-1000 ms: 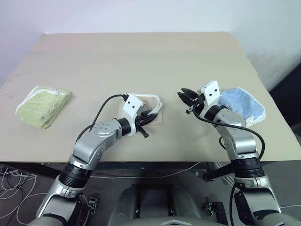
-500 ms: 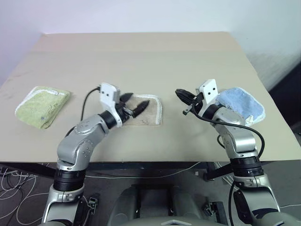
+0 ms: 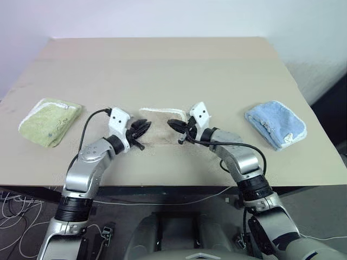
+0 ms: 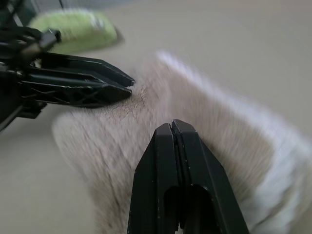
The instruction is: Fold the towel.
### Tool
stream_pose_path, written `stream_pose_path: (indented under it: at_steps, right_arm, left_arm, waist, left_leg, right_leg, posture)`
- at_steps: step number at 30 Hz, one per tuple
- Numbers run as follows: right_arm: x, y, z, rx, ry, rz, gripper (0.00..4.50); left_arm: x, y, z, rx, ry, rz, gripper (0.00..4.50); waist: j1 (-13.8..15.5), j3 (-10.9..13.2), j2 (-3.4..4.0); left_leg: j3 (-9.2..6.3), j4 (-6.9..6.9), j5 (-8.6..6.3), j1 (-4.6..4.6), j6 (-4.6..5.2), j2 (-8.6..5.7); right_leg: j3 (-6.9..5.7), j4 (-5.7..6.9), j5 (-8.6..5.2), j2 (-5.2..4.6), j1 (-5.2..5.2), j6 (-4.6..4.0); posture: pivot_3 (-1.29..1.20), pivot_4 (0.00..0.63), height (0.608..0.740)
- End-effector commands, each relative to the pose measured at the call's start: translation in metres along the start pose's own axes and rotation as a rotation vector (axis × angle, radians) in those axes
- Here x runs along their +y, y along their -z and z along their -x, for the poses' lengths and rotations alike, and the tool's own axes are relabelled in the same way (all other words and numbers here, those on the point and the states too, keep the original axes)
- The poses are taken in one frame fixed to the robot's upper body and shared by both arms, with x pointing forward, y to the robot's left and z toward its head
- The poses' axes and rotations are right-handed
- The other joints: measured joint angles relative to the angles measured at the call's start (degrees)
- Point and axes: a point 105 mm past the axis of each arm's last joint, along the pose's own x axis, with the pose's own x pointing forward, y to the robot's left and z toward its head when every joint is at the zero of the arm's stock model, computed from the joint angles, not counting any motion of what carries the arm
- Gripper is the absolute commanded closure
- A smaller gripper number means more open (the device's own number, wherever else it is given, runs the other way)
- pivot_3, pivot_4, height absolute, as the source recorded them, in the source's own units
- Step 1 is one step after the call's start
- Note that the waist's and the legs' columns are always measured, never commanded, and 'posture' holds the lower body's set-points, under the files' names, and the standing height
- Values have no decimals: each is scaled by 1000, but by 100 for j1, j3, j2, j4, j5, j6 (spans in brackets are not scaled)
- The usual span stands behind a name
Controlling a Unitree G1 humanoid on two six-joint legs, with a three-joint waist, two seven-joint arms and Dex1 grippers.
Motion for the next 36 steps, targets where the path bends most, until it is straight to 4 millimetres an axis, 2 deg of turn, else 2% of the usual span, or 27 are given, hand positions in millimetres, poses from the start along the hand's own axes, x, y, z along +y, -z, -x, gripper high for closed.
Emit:
stream_pose_path:
  at_steps: [1,7,11,14,16,18,19,20,25,31,32,36]
  right_arm:
    - [-4,12,-6,43,13,4,4500]
    - [3,19,-2,31,-13,32,4500]
    - [2,-13,11,-103,-7,59,4500]
    - [-9,-37,33,-169,19,46,4500]
    - [-14,-43,46,-176,12,-4,4500]
    - [-21,-44,55,-165,13,-78,4500]
    - [-24,-43,58,-158,20,-122,4125]
    - [-28,-41,60,-147,23,-173,3948]
    - [-39,-30,60,-96,7,-569,2289]
    - [-32,-14,46,-10,-32,-727,238]
    - [-32,-12,43,3,-29,-738,34]
    - [-27,-8,35,44,-43,-755,34]
  left_arm:
    - [-2,10,-3,34,1,-66,4388]
    - [0,13,-8,10,-30,-43,4388]
    - [9,-15,-2,-122,-72,47,4388]
    - [27,-37,15,-206,-123,70,4388]
    - [38,-41,27,-202,-153,28,4388]
    - [50,-37,38,-158,-189,-38,4388]
    - [54,-34,43,-133,-200,-70,4424]
    - [58,-31,47,-112,-204,-97,4424]
    - [67,-26,63,-60,-206,-182,4424]
    - [62,-19,71,-42,-186,-195,4424]
    - [60,-17,72,-37,-179,-191,4424]
    - [49,-11,77,-28,-142,-168,4424]
  waist:
    - [-8,0,0]
    - [0,-4,-1]
    - [-5,-3,0]
    - [-7,-2,-1]
    - [-6,-3,-1]
    - [-6,-3,-1]
    - [-11,-2,0]
    - [-17,-2,0]
    - [-14,-1,2]
    - [-14,0,3]
    - [-17,0,3]
    - [-27,0,3]
  left_leg:
    - [0,0,0,0,0,0]
    - [0,1,0,1,0,1]
    - [-1,2,0,-1,0,1]
    - [-1,3,0,-9,0,2]
    - [-2,3,0,-11,0,3]
    - [-2,1,0,-9,0,3]
    - [-2,1,0,-9,0,4]
    - [-1,-1,-1,-7,0,4]
    - [-1,-4,-1,-8,0,7]
    - [0,-6,-1,-10,1,5]
    - [0,-7,-1,-11,1,6]
    - [1,-8,-1,-14,1,6]
  right_leg:
    - [0,0,0,0,0,0]
    - [0,3,0,-1,1,0]
    - [0,4,0,-1,-1,1]
    - [2,8,1,-1,-12,2]
    - [2,9,1,-2,-14,2]
    - [2,6,1,-4,-12,1]
    - [2,6,1,-4,-11,1]
    - [3,6,0,-4,-11,1]
    - [9,6,0,-10,-13,-1]
    - [9,2,0,-16,-13,-1]
    - [10,3,0,-16,-15,-1]
    - [11,5,0,-16,-21,-1]
  posture:
    - [0,150,740]
    - [0,150,740]
    - [0,150,740]
    - [0,150,740]
    - [0,150,740]
    - [0,150,740]
    - [0,150,740]
    - [0,150,740]
    - [0,150,740]
    - [0,150,740]
    - [0,150,740]
    - [0,150,740]
